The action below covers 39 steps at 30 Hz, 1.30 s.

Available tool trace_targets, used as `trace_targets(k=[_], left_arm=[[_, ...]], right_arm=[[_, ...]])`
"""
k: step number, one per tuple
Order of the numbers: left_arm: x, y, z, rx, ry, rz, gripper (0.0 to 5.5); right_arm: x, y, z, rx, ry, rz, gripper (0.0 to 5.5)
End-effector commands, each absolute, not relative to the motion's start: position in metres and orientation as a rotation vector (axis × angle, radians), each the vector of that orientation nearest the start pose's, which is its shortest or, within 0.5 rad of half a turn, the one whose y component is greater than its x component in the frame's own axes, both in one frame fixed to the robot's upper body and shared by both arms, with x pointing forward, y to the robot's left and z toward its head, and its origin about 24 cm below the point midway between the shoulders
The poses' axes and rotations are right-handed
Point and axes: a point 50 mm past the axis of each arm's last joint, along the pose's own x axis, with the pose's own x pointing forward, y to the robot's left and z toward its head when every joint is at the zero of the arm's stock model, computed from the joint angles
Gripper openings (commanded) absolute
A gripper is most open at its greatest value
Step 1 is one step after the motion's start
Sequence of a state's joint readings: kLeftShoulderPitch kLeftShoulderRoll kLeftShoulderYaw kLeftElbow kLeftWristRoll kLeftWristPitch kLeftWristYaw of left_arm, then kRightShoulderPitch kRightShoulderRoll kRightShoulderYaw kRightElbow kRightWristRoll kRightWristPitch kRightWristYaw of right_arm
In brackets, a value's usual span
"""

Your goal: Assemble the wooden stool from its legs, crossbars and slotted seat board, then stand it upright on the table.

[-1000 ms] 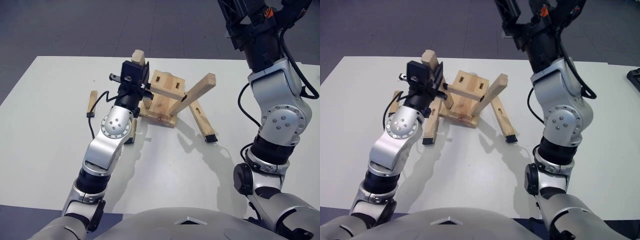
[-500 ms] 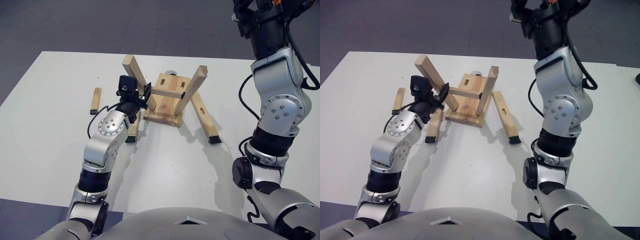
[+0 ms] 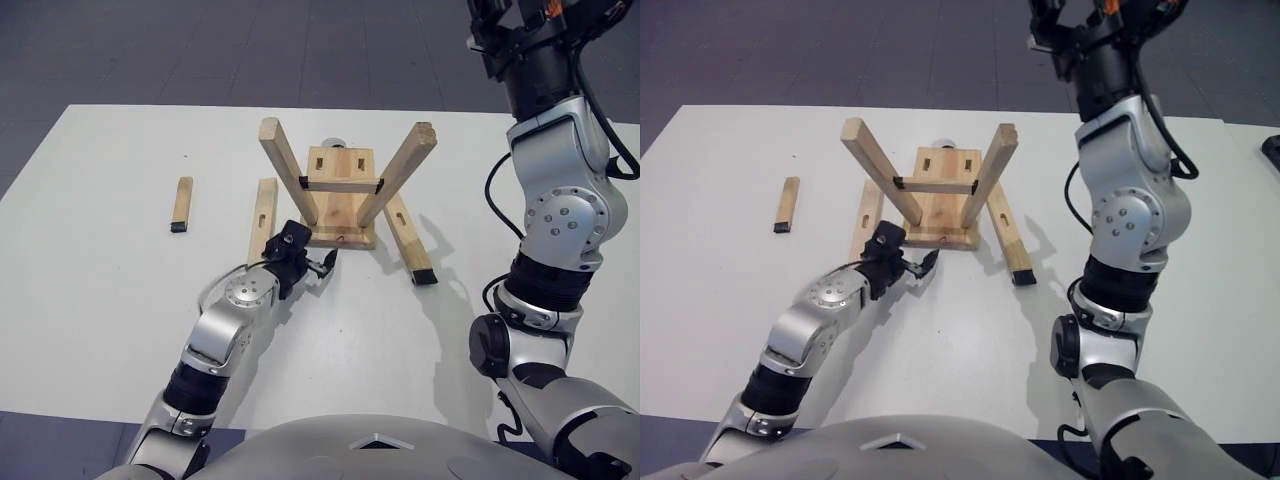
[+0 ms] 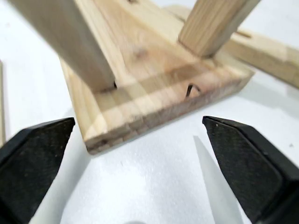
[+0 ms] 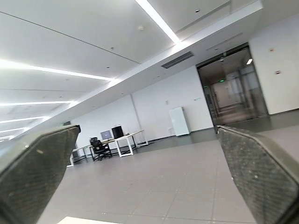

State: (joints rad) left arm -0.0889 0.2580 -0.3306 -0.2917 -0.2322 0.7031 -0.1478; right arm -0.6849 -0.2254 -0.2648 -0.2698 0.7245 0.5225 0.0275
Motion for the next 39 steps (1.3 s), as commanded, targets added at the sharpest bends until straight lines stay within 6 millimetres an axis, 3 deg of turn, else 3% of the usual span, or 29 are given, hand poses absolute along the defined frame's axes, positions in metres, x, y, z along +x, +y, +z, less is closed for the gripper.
trace_targets(k=[1, 4, 7, 11, 14, 16, 17, 19, 20, 23, 25, 27, 29, 32, 34, 36, 39], left_arm=[[0.242, 0.100, 0.056, 0.127, 0.368, -0.529, 5.36], [0.247, 0.106, 0.076, 0.055, 0.212, -0.478, 5.36], [0.231, 0.113, 0.104, -0.086, 0.032, -0.583, 5.36], [0.202, 0.141, 0.131, -0.278, -0.094, -0.752, 5.36], [0.198, 0.169, 0.156, -0.404, -0.246, -0.760, 5.36], [0.217, 0.201, 0.170, -0.474, -0.351, -0.558, 5.36], [0.233, 0.222, 0.168, -0.503, -0.343, -0.363, 5.36], [0.257, 0.250, 0.154, -0.491, -0.249, -0.048, 5.36], [0.266, 0.257, 0.143, -0.367, -0.151, 0.089, 5.36], [0.281, 0.249, 0.127, -0.038, 0.011, 0.264, 5.36], [0.286, 0.220, 0.134, -0.014, -0.008, 0.198, 5.36], [0.285, 0.189, 0.139, -0.002, -0.021, 0.104, 5.36], [0.278, 0.158, 0.139, 0.010, -0.004, 0.009, 5.36], [0.264, 0.117, 0.141, 0.028, 0.003, -0.118, 5.36], [0.260, 0.100, 0.143, 0.043, 0.012, -0.172, 5.36], [0.260, 0.098, 0.139, 0.078, 0.041, -0.160, 5.36], [0.268, 0.113, 0.126, 0.145, 0.100, -0.082, 5.36]], right_arm=[[0.308, -0.168, 0.268, 0.412, -0.468, 0.358, 5.40], [0.309, -0.171, 0.267, 0.414, -0.468, 0.350, 5.40], [0.309, -0.175, 0.260, 0.414, -0.446, 0.363, 5.40], [0.302, -0.187, 0.251, 0.388, -0.426, 0.360, 5.40], [0.303, -0.198, 0.249, 0.435, -0.436, 0.300, 5.40], [0.304, -0.203, 0.247, 0.454, -0.443, 0.253, 5.40], [0.306, -0.207, 0.244, 0.440, -0.436, 0.206, 5.40], [0.310, -0.216, 0.235, 0.395, -0.411, 0.085, 5.40], [0.313, -0.225, 0.226, 0.348, -0.367, -0.035, 5.40], [0.315, -0.259, 0.198, 0.234, -0.227, -0.394, 5.40], [0.306, -0.285, 0.179, 0.156, -0.137, -0.601, 5.40], [0.303, -0.288, 0.164, 0.056, -0.050, -0.638, 5.40], [0.307, -0.262, 0.148, -0.031, 0.024, -0.512, 5.40], [0.304, -0.174, 0.129, -0.047, 0.068, -0.118, 5.40], [0.292, -0.135, 0.127, -0.022, 0.057, 0.022, 5.40], [0.287, -0.116, 0.127, -0.003, 0.049, 0.071, 5.40], [0.288, -0.110, 0.127, 0.004, 0.054, 0.068, 5.40]])
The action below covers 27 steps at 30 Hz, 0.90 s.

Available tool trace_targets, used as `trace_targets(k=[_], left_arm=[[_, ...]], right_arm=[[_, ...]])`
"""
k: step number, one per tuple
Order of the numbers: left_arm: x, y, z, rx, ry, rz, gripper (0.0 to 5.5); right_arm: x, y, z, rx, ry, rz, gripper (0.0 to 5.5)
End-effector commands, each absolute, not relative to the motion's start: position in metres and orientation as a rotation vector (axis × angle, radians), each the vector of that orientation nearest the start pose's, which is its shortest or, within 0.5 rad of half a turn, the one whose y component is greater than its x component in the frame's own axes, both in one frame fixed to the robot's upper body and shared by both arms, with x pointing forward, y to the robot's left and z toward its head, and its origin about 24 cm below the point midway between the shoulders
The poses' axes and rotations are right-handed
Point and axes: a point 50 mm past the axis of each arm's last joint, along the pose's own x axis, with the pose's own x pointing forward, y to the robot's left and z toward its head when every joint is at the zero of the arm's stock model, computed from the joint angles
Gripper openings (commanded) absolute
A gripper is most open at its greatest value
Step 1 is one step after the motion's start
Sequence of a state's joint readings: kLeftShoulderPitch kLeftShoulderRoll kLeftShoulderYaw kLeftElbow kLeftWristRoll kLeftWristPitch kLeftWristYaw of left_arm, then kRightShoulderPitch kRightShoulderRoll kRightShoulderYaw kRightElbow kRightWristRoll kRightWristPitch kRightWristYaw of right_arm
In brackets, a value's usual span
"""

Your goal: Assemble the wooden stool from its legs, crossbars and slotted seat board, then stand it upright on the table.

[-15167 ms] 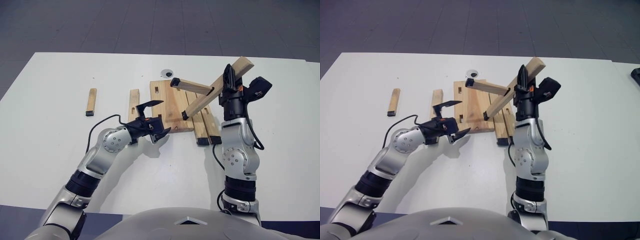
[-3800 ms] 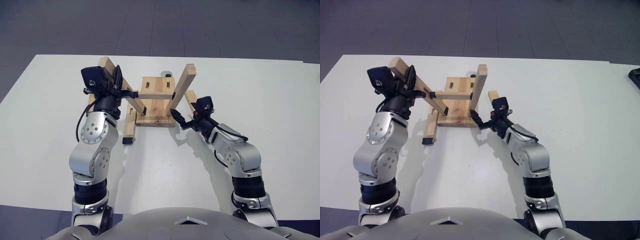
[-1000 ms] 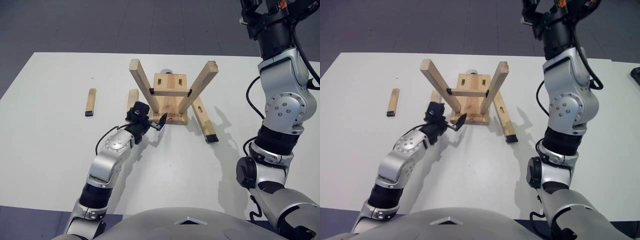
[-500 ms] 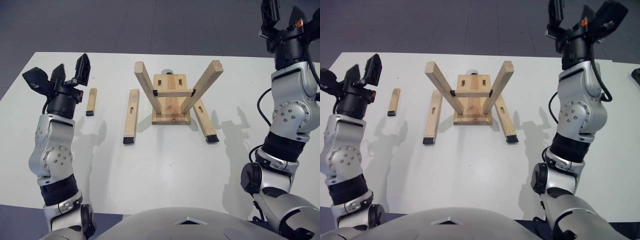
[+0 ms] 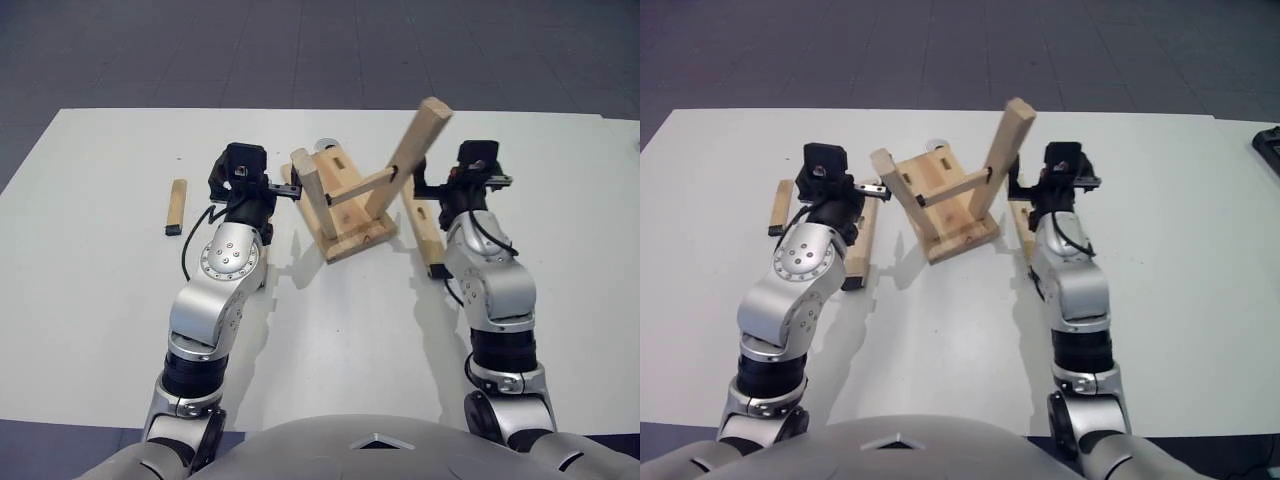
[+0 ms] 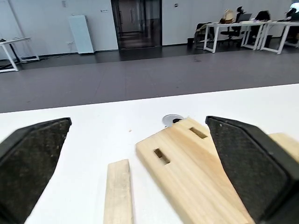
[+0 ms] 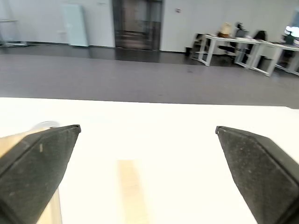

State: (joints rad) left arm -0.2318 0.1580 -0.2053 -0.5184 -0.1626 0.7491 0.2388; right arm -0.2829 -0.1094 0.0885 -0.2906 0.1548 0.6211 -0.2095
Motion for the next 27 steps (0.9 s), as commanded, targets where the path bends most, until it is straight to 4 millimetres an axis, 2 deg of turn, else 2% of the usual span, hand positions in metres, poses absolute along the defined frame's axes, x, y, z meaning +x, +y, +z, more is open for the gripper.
trace_targets(k=[1, 6, 12, 14, 18, 21, 24, 27], left_arm=[[0.270, 0.117, 0.125, 0.156, 0.107, -0.067, 5.36], [0.284, 0.133, 0.123, 0.140, 0.110, 0.016, 5.36], [0.289, 0.145, 0.137, 0.182, 0.029, 0.029, 5.36], [0.285, 0.157, 0.147, 0.266, -0.019, 0.003, 5.36], [0.278, 0.201, 0.162, 0.648, -0.022, -0.053, 5.36], [0.265, 0.214, 0.155, 0.839, 0.022, -0.221, 5.36], [0.250, 0.207, 0.145, 0.894, 0.030, -0.435, 5.36], [0.244, 0.191, 0.135, 0.898, 0.031, -0.615, 5.36]], right_arm=[[0.288, -0.112, 0.127, -0.001, 0.057, 0.053, 5.40], [0.292, -0.133, 0.119, -0.040, 0.101, -0.045, 5.40], [0.295, -0.134, 0.119, -0.091, 0.091, -0.014, 5.40], [0.299, -0.129, 0.120, -0.138, 0.082, 0.047, 5.40], [0.305, -0.138, 0.113, -0.301, 0.076, 0.121, 5.40], [0.314, -0.150, 0.114, -0.361, 0.065, 0.107, 5.40], [0.320, -0.156, 0.119, -0.353, 0.052, 0.101, 5.40], [0.320, -0.161, 0.119, -0.323, 0.057, 0.083, 5.40]])
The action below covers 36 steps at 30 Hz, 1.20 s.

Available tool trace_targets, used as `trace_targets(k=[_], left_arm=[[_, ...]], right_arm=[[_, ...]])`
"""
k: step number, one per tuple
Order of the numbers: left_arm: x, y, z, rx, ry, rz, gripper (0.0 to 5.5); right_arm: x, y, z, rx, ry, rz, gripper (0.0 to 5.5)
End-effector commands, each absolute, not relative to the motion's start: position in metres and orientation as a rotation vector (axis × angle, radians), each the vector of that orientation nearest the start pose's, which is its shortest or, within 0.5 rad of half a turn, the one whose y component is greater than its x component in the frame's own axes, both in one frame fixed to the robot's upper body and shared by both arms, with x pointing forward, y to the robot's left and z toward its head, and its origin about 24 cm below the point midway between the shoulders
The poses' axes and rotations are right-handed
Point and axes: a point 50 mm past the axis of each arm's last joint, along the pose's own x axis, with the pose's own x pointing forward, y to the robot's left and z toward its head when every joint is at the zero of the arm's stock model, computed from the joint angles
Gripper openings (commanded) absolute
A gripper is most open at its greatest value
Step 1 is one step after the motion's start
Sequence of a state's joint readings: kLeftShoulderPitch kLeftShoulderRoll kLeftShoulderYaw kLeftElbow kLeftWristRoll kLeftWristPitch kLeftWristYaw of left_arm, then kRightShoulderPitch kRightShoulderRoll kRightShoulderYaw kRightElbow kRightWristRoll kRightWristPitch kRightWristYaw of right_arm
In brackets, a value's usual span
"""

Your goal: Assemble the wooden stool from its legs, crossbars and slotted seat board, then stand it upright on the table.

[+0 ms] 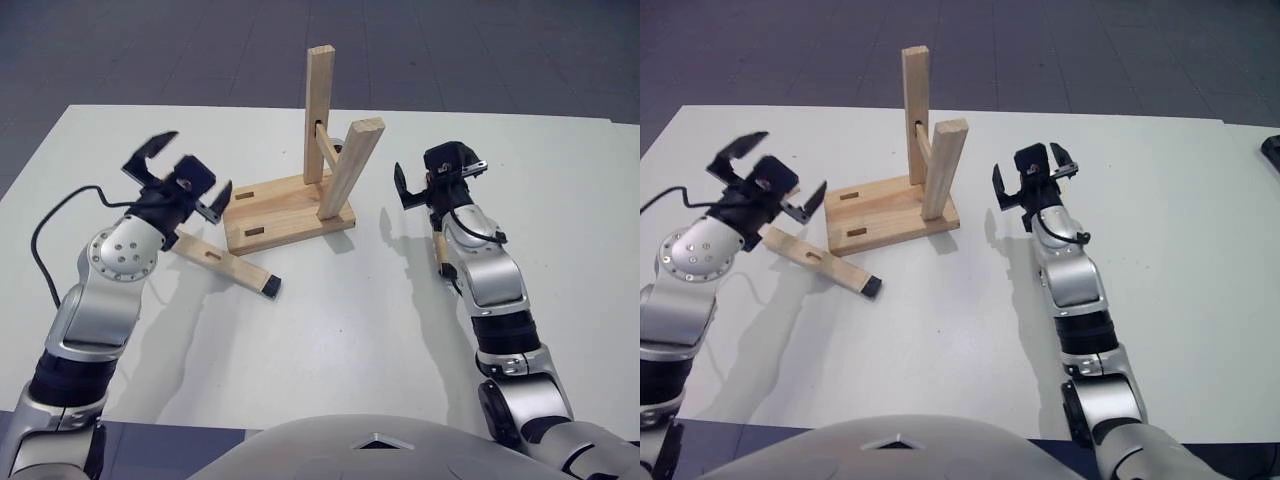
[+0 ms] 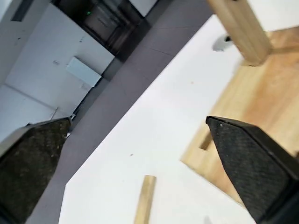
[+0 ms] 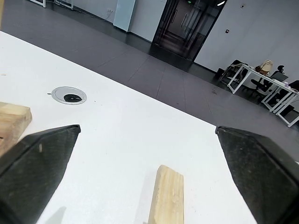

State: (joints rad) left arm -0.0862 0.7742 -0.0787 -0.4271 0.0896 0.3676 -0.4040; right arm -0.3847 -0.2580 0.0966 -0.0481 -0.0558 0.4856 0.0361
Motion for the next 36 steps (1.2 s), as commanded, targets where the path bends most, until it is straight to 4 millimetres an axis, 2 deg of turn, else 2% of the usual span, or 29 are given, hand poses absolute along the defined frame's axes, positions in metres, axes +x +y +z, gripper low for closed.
trace_targets(k=[1, 5, 9, 12, 16, 22, 30, 36], left_arm=[[0.243, 0.187, 0.130, 0.920, 0.040, -0.661, 5.36], [0.241, 0.185, 0.108, 1.027, 0.109, -0.787, 5.36], [0.248, 0.202, 0.084, 1.208, 0.213, -0.824, 5.36], [0.264, 0.214, 0.079, 1.292, 0.225, -0.773, 5.36], [0.290, 0.230, 0.084, 1.402, 0.219, -0.647, 5.36], [0.312, 0.232, 0.095, 1.375, 0.172, -0.469, 5.36], [0.346, 0.219, 0.077, 1.189, 0.162, -0.254, 5.36], [0.363, 0.222, 0.074, 1.166, 0.161, -0.140, 5.36]], right_arm=[[0.320, -0.162, 0.119, -0.316, 0.058, 0.082, 5.40], [0.319, -0.159, 0.118, -0.299, 0.064, 0.095, 5.40], [0.318, -0.153, 0.119, -0.273, 0.057, 0.121, 5.40], [0.316, -0.147, 0.120, -0.255, 0.050, 0.142, 5.40], [0.314, -0.140, 0.122, -0.235, 0.034, 0.165, 5.40], [0.314, -0.142, 0.114, -0.260, 0.070, 0.161, 5.40], [0.320, -0.140, 0.119, -0.271, 0.057, 0.189, 5.40], [0.324, -0.137, 0.122, -0.280, 0.048, 0.213, 5.40]])
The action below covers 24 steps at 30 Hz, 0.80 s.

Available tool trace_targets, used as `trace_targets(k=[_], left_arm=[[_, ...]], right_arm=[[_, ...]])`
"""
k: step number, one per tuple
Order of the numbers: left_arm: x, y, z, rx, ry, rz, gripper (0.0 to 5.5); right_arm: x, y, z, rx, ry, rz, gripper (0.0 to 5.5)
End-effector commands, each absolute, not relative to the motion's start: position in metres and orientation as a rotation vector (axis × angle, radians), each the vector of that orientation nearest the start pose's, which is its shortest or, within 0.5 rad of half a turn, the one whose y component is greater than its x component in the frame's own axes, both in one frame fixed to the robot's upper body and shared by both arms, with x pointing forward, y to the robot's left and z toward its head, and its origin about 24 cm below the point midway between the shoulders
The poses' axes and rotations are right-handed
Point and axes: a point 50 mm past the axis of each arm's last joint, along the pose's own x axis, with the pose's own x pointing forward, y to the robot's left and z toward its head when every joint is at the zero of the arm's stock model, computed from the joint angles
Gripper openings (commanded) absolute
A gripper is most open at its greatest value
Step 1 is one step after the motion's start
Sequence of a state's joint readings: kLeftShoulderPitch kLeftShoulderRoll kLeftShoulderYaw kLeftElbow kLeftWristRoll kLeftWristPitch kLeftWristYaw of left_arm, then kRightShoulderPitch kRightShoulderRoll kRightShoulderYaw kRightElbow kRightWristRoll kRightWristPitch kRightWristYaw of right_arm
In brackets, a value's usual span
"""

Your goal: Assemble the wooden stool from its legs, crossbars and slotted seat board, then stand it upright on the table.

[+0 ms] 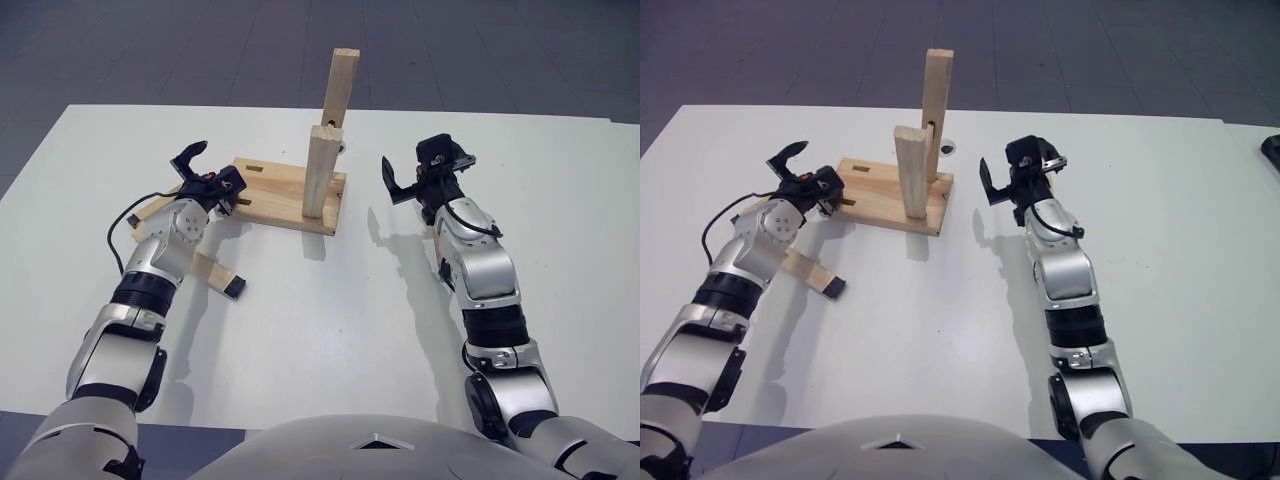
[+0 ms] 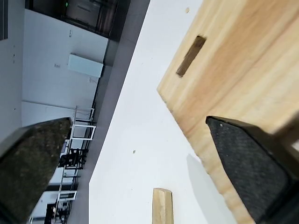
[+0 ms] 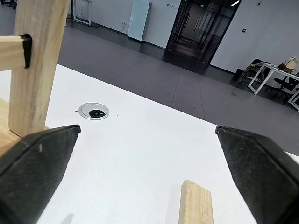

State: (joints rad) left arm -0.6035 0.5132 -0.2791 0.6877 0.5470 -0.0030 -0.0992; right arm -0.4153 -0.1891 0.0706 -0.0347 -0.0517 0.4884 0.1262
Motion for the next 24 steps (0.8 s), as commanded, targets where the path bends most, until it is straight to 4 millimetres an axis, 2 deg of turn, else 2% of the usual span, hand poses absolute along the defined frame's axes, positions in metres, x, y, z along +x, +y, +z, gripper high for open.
trace_targets(k=[1, 4, 6, 8, 13, 16, 20, 24], left_arm=[[0.364, 0.220, 0.078, 1.162, 0.126, -0.140, 5.36], [0.361, 0.219, 0.106, 1.091, -0.040, -0.091, 5.36], [0.348, 0.224, 0.124, 1.033, -0.128, -0.078, 5.36], [0.332, 0.228, 0.131, 1.038, -0.163, -0.107, 5.36], [0.291, 0.232, 0.118, 1.139, -0.062, -0.373, 5.36], [0.281, 0.237, 0.104, 1.220, 0.024, -0.488, 5.36], [0.287, 0.246, 0.089, 1.288, 0.114, -0.526, 5.36], [0.309, 0.254, 0.073, 1.408, 0.195, -0.505, 5.36]], right_arm=[[0.324, -0.138, 0.122, -0.281, 0.051, 0.213, 5.40], [0.321, -0.141, 0.118, -0.280, 0.063, 0.201, 5.40], [0.319, -0.144, 0.115, -0.281, 0.071, 0.192, 5.40], [0.318, -0.146, 0.114, -0.280, 0.076, 0.181, 5.40], [0.313, -0.149, 0.110, -0.270, 0.088, 0.157, 5.40], [0.310, -0.150, 0.107, -0.263, 0.100, 0.149, 5.40], [0.309, -0.148, 0.107, -0.252, 0.100, 0.150, 5.40], [0.310, -0.143, 0.110, -0.244, 0.091, 0.169, 5.40]])
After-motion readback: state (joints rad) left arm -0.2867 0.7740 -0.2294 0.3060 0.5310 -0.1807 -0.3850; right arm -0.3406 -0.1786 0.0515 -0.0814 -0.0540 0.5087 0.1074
